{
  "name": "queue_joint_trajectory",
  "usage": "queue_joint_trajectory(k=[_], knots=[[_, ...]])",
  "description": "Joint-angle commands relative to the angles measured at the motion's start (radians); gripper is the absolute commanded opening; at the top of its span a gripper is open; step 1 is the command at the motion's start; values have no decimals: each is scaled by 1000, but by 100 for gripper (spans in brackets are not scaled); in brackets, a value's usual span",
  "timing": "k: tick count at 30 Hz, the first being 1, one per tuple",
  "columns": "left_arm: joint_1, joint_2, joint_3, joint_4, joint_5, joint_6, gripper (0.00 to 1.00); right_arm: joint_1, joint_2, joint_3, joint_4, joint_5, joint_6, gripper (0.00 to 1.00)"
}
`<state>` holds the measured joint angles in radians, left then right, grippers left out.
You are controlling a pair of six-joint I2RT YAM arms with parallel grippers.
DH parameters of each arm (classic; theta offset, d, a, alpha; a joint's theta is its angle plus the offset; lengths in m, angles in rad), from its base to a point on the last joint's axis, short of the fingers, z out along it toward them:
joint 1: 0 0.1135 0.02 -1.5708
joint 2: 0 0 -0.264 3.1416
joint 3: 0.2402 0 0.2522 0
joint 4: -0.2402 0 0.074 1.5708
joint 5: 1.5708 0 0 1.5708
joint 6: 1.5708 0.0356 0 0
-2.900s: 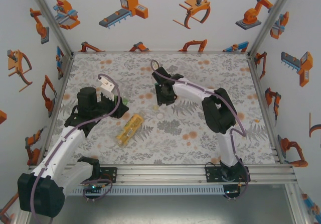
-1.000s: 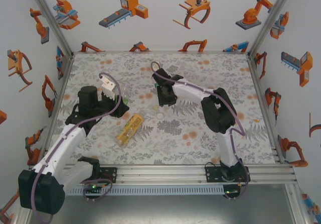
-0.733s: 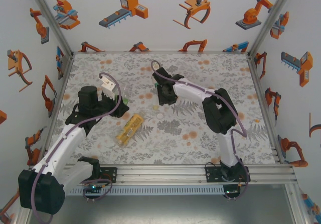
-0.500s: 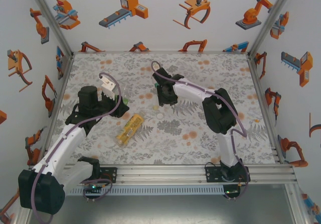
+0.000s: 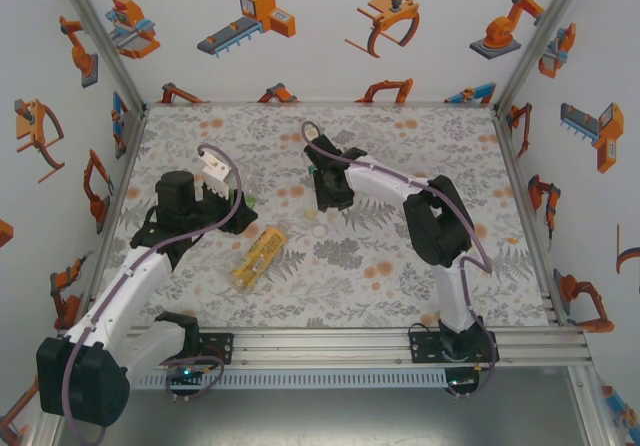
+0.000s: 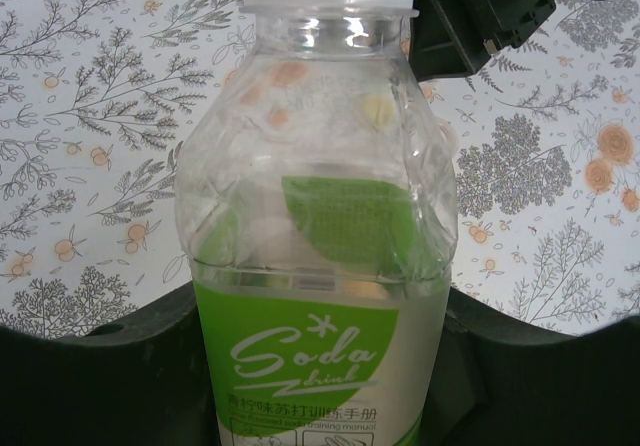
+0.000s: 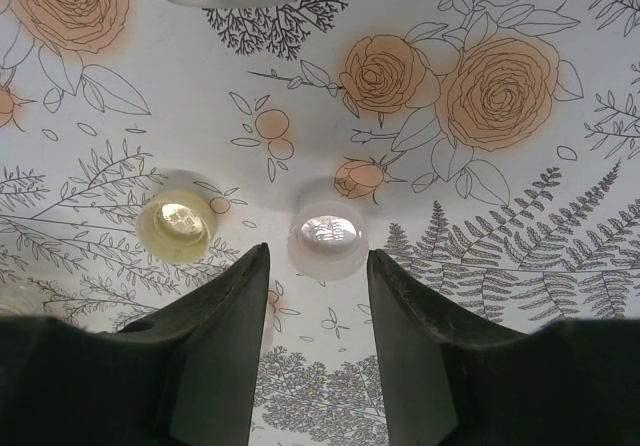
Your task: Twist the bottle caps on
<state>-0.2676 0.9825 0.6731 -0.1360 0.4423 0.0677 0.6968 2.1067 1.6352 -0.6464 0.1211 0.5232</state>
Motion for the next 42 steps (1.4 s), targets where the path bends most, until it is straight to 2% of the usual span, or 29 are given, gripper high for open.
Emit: queue_joint_trajectory(k=[1, 28, 42], knots=[[2, 4, 35, -3, 22, 24, 32, -2, -11, -3, -6, 0, 0, 43], [4, 9, 39, -9, 15, 25, 33, -3, 19, -5, 8, -23, 11, 43], [4, 10, 40, -8, 16, 25, 33, -3, -2, 5, -5, 11, -3, 41]])
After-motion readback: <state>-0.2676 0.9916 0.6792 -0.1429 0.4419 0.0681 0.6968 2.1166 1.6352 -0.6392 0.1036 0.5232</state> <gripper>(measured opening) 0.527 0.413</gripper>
